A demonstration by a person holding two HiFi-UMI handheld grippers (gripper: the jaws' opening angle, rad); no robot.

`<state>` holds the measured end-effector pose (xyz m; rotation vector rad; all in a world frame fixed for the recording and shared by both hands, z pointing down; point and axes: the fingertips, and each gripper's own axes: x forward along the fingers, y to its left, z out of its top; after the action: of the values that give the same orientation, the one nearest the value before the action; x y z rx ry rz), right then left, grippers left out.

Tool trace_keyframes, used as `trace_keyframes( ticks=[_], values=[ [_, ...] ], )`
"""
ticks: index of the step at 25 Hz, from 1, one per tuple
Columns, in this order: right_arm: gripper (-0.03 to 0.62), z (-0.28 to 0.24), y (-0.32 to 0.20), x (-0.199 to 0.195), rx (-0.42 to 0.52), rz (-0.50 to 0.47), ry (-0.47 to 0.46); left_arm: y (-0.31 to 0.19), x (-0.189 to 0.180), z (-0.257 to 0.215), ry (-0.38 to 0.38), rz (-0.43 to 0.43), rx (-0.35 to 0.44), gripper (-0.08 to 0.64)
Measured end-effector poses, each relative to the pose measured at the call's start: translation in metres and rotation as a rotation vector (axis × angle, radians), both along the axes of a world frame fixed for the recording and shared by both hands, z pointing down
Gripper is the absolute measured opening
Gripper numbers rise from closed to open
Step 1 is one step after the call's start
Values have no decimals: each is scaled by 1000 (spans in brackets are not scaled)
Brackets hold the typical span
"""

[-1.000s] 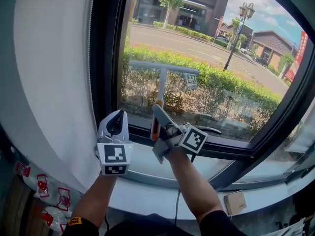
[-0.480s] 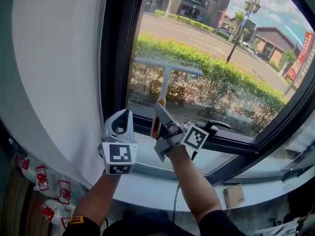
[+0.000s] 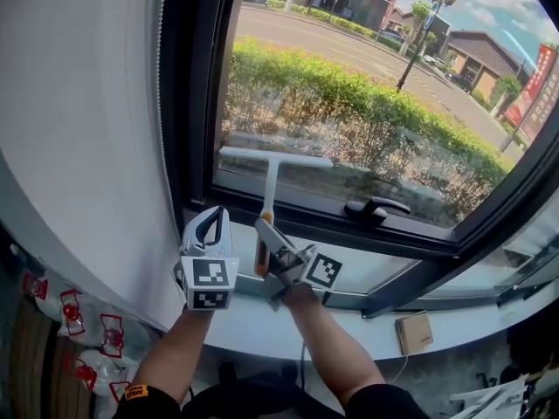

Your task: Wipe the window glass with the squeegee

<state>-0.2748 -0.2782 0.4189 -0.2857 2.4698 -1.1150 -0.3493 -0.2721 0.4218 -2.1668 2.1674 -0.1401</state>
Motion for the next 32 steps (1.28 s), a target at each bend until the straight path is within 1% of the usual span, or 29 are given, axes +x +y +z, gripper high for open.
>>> trace_keyframes(
  ticks=[5, 9, 11, 15, 20, 23, 26, 32],
  values=[
    [51, 34, 3, 5, -55, 6, 19, 1, -2, 12, 5, 0, -17, 11],
    [51, 49, 3, 6, -86, 7, 23, 0, -5, 18, 11, -7, -31, 11],
    [51, 53, 3, 6, -89, 5, 25, -1, -4, 19, 19, -10, -41, 11],
    [51, 56, 5, 6, -86, -2, 31, -5, 0, 19, 6, 1, -35, 11],
    [49, 46, 11, 9, -69, -10, 25, -6, 12, 4, 44, 16, -17, 11],
    [49, 27, 15, 16, -33, -9, 9, -7, 17, -14, 15, 19, 18, 11],
    [49, -6, 16, 27, 22, -1, -13, -9, 28, -40, -17, 34, 71, 11],
    [49, -95, 8, 51, 193, -1, -69, -12, 48, -112, -57, 56, 220, 11]
  ],
)
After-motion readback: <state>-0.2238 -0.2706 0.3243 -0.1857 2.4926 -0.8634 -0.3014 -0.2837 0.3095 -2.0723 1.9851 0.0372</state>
